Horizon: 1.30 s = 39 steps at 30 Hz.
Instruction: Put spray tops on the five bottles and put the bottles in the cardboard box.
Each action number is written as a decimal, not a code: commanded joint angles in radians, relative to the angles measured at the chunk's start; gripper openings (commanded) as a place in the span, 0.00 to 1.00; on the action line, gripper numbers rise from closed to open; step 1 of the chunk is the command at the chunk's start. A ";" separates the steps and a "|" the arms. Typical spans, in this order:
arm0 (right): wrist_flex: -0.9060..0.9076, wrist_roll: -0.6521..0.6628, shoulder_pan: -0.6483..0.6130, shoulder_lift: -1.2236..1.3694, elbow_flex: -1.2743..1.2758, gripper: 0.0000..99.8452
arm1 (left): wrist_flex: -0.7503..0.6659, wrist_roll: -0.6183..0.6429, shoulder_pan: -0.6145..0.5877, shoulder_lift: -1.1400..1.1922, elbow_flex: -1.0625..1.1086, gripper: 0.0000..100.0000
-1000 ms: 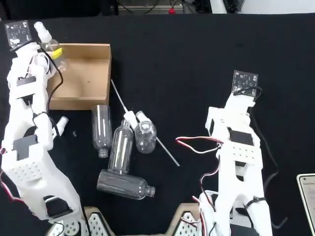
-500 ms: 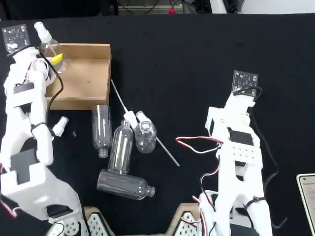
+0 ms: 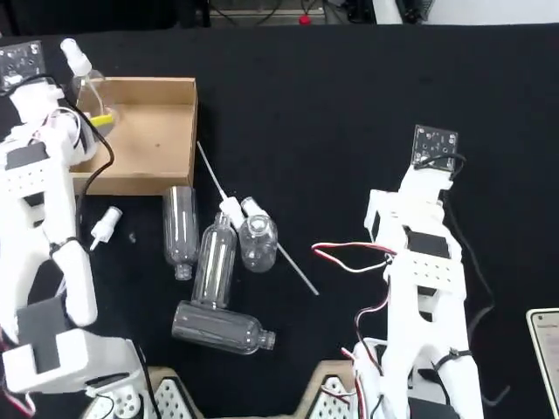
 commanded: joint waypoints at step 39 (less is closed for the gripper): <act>-0.025 -0.002 0.008 0.007 -0.004 0.13 | 0.457 -0.121 0.219 -1.049 0.616 0.35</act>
